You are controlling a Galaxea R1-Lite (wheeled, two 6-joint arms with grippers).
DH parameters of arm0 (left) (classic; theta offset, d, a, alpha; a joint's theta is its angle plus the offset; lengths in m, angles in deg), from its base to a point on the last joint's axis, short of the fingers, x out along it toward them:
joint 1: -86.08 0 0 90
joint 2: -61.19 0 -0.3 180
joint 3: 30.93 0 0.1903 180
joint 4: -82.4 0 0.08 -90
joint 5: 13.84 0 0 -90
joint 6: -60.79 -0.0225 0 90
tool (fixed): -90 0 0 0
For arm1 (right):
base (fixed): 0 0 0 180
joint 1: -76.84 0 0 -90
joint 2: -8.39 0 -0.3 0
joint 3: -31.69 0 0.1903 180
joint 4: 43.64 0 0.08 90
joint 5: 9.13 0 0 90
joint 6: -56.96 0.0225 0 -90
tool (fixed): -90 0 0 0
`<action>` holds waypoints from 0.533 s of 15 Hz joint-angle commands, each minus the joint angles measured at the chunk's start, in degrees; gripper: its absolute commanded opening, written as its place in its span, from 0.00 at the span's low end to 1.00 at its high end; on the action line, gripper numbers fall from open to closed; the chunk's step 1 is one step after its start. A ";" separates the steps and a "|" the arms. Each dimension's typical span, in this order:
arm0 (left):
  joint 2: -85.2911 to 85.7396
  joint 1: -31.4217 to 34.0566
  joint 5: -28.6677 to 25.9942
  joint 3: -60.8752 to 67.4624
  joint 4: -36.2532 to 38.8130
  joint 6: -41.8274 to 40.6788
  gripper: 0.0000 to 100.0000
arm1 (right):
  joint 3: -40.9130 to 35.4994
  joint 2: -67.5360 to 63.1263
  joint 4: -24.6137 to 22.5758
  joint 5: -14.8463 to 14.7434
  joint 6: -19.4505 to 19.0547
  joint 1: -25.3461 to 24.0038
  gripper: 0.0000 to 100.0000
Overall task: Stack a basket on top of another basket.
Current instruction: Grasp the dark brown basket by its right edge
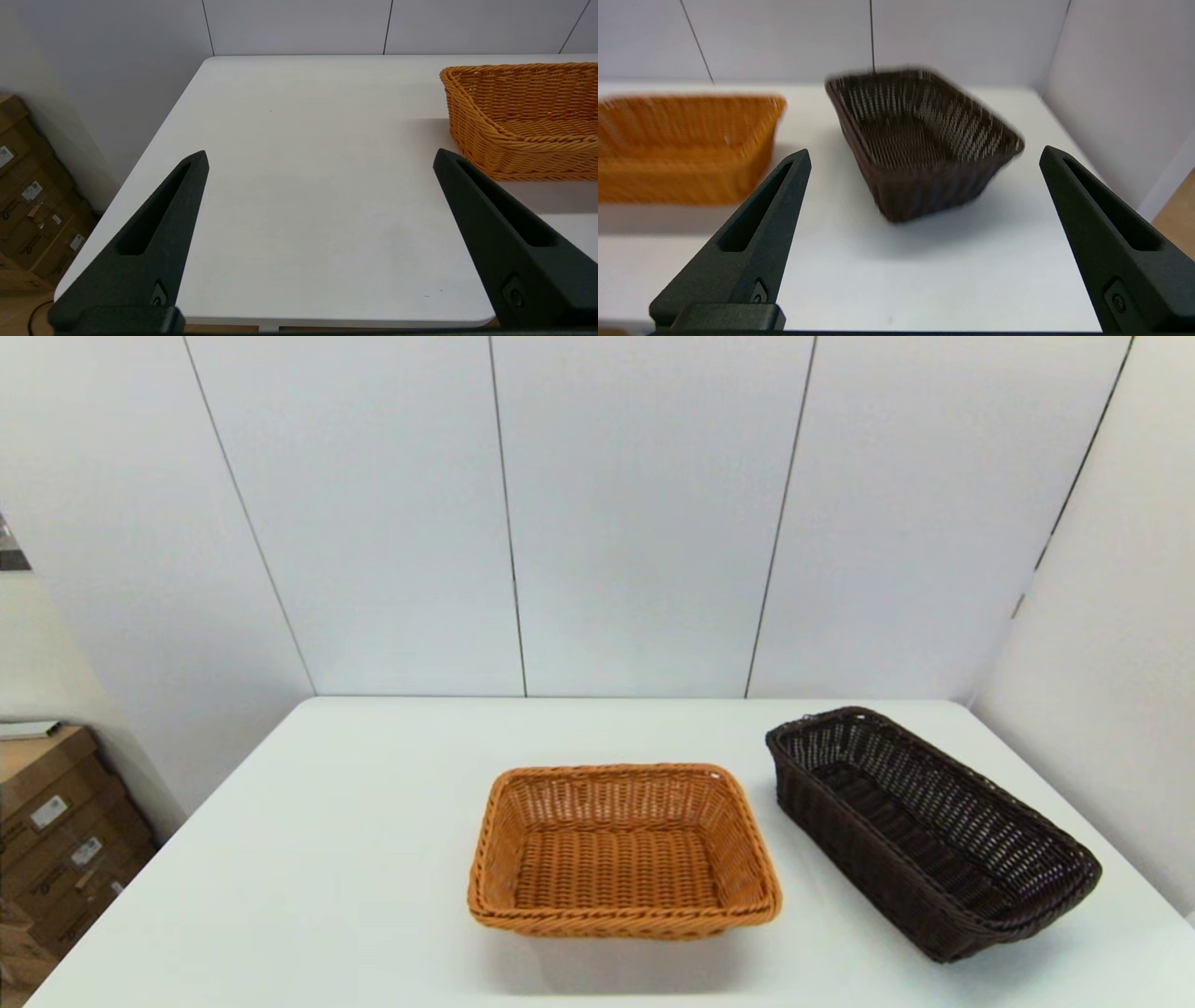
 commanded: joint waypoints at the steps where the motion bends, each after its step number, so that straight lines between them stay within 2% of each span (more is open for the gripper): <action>1: -0.01 0.01 0.04 0.00 0.05 0.02 1.00 | 12.03 -0.35 11.66 4.29 -0.02 -0.02 1.00; 2: -0.01 0.01 0.04 0.00 -0.04 0.02 1.00 | 15.46 -2.02 16.06 6.04 -0.02 -0.02 1.00; 3: -0.01 0.01 0.04 0.00 0.05 0.02 1.00 | 18.63 -6.33 18.52 7.45 -0.02 -0.11 1.00; 6: -0.01 0.01 0.04 0.00 0.05 0.02 1.00 | 22.84 -24.43 15.71 7.01 0.85 -0.90 1.00; 8: -0.01 0.01 0.04 0.00 -0.04 0.02 1.00 | 26.71 -38.94 11.84 6.83 4.99 -0.28 1.00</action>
